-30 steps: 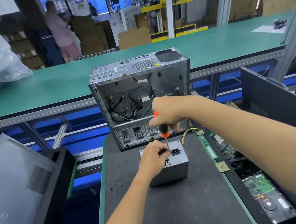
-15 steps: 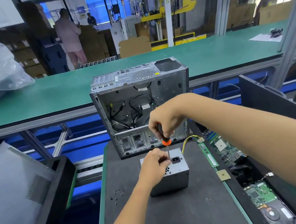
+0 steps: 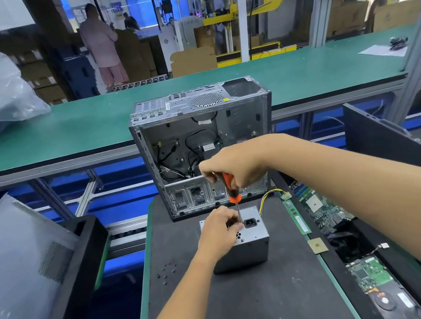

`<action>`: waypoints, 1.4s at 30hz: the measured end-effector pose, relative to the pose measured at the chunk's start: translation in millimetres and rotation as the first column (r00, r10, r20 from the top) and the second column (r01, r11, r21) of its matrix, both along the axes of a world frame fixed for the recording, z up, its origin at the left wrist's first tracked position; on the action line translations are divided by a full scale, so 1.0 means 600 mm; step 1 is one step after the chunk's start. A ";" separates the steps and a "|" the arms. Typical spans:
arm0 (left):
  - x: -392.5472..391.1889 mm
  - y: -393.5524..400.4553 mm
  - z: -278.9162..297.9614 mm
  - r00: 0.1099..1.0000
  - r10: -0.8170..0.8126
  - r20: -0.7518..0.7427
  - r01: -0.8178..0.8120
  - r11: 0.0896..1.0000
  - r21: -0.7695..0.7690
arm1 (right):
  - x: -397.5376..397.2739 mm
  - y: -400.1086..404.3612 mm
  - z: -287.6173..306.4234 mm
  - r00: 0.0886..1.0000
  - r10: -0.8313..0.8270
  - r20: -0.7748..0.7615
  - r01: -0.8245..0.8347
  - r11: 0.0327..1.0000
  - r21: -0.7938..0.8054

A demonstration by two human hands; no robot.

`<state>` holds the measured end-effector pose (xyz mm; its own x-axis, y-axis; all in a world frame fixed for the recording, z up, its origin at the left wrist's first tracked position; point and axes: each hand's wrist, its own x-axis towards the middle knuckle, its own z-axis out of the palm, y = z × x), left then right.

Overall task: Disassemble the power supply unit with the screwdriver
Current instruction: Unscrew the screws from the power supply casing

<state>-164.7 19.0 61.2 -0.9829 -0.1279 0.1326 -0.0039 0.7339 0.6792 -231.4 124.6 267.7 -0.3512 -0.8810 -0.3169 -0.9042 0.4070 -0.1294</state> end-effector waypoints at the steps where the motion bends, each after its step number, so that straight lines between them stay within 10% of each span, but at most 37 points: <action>1: 0.000 0.000 0.000 1.000 -0.004 0.000 0.004 1.000 0.000 | 0.003 0.000 0.001 1.000 0.014 0.027 -0.014 1.000 -0.022; 5: -0.002 -0.002 -0.006 1.000 -0.004 -0.002 0.004 1.000 -0.019 | 0.013 0.001 -0.001 0.996 -0.029 0.087 0.036 0.996 -0.081; 11: -0.001 0.000 -0.002 1.000 0.008 0.006 -0.008 1.000 -0.024 | 0.013 -0.008 -0.009 0.908 -0.039 -0.416 0.096 0.989 0.116; 20: 0.003 0.002 0.006 1.000 -0.001 0.021 0.001 1.000 0.004 | 0.005 0.011 -0.005 0.988 -0.026 0.150 0.046 0.990 -0.130; 27: 0.002 0.002 0.006 1.000 0.016 0.022 -0.016 1.000 -0.020 | 0.000 0.001 -0.020 0.936 -0.212 -0.281 0.188 0.976 -0.111; 37: 0.000 0.000 0.003 1.000 0.010 0.008 -0.010 1.000 -0.011 | -0.001 0.019 -0.003 0.991 -0.067 0.119 0.083 0.988 -0.134; 42: 0.001 0.002 0.003 1.000 0.018 0.012 -0.018 1.000 -0.007 | -0.002 0.010 -0.017 0.959 -0.204 -0.197 0.186 0.977 -0.109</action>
<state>-164.1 20.3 63.2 -0.9819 -0.1445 0.1221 -0.0248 0.7380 0.6743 -232.6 130.7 257.5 -0.5681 -0.8102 -0.1441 -0.8194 0.5732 0.0077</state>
